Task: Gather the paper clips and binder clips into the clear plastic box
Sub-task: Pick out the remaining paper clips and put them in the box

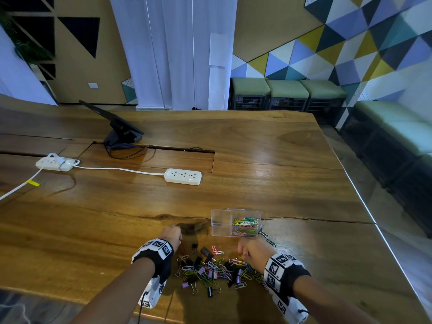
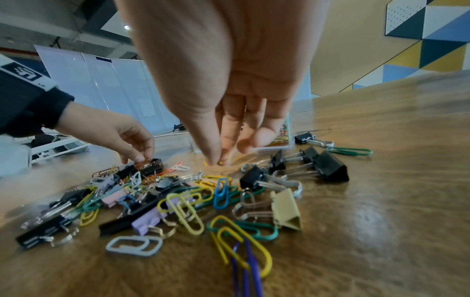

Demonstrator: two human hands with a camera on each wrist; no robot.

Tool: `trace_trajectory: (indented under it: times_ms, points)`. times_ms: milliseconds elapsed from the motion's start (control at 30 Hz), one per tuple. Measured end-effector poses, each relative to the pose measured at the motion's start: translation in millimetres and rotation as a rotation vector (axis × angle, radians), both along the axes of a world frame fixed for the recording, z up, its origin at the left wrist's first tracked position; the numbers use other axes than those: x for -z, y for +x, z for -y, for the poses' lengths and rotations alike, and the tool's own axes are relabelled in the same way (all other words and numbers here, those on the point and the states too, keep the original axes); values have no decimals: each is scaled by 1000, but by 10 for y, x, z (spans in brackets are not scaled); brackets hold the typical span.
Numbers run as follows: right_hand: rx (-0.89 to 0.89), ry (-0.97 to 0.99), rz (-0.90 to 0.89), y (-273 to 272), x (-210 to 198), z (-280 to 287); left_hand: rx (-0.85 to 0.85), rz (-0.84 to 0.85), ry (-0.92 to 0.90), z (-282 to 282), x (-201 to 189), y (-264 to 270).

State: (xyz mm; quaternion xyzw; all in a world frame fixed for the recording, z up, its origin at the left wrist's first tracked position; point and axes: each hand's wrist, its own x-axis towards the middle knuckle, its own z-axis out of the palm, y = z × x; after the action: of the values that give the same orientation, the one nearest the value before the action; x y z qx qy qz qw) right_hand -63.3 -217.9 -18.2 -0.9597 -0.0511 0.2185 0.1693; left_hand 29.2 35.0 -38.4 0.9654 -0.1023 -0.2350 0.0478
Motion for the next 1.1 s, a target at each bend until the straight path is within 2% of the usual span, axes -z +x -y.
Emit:
trace_trajectory:
  times_ms: [200, 367, 533, 700, 967, 1100]
  points:
    - [-43, 21, -88, -48, 69, -1, 34, 18, 0, 9, -35, -47]
    - [-17, -24, -126, -28, 142, -43, 65, 52, -159, 140, -143, -110]
    - [-27, -45, -173, 16, 132, -45, 273, 80, -254, 423, -194, -249]
    - [2, 8, -135, 24, 124, -60, 442, 18, -200, 625, -188, -391]
    - [18, 19, -122, 8, 108, -89, 625, 24, -49, 749, -131, -567]
    - [44, 40, -105, 3, 108, -91, 616, 25, -57, 754, -96, -598]
